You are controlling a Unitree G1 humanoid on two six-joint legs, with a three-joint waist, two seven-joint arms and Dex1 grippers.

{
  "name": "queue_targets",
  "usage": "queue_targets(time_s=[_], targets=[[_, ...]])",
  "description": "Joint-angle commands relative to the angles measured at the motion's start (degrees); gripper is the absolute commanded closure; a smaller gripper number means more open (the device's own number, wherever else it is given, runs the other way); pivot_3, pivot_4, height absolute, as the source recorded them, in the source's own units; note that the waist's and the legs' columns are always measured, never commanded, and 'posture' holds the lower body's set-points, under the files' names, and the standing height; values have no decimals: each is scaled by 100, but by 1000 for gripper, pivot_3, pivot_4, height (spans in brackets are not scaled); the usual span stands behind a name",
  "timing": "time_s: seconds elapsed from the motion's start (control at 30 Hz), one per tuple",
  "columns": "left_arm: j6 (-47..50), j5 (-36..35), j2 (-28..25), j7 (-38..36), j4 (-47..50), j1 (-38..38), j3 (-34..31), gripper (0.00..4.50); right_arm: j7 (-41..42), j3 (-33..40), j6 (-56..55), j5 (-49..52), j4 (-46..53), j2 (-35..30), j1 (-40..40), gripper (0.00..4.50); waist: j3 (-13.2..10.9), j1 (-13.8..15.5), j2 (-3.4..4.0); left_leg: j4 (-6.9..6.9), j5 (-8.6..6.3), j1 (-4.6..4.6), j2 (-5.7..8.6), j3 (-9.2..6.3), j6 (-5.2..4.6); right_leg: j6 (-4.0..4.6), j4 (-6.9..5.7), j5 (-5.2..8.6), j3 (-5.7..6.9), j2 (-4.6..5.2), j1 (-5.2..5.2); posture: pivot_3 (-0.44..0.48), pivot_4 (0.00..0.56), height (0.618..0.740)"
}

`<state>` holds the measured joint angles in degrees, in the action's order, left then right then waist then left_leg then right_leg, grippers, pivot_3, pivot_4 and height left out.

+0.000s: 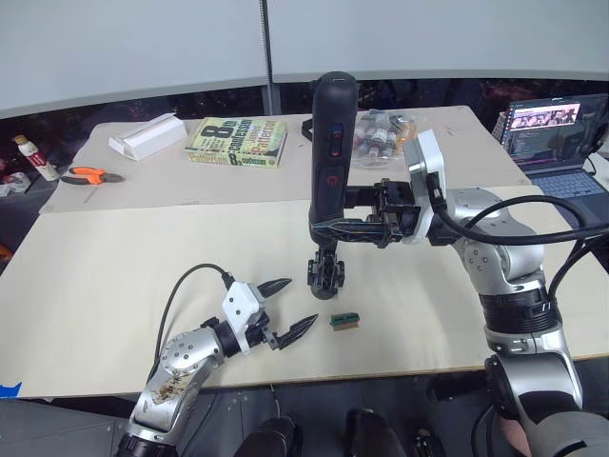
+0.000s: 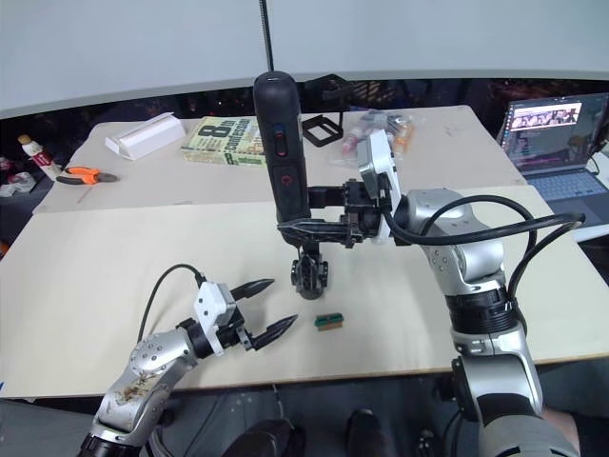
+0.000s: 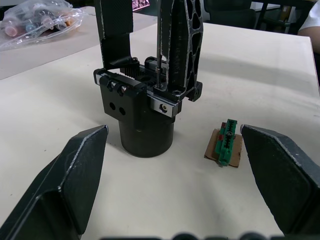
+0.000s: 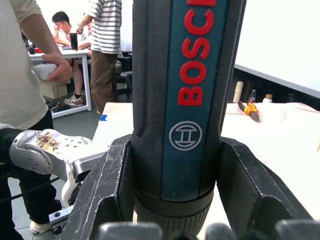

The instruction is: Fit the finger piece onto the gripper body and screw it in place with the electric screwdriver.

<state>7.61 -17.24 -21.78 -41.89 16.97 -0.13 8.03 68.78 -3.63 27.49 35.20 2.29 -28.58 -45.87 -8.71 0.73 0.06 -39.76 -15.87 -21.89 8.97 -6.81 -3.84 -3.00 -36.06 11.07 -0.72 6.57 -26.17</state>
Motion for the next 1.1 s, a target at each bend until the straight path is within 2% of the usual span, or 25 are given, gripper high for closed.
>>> queue_targets(time_s=[0.03,1.1], targets=[[-113,-23,15,6,124,-5,-22,0,30,145,26,98,187,-75,9,2572,0,0,0,0,0,0,0,0,0,0,0,0,0,0,0,0,150,740],[-116,-18,16,-23,117,-17,1,0,140,192,154,202,137,-85,-133,2572,0,-1,0,0,0,-2,0,0,0,0,1,0,0,0,-1,0,150,740]])
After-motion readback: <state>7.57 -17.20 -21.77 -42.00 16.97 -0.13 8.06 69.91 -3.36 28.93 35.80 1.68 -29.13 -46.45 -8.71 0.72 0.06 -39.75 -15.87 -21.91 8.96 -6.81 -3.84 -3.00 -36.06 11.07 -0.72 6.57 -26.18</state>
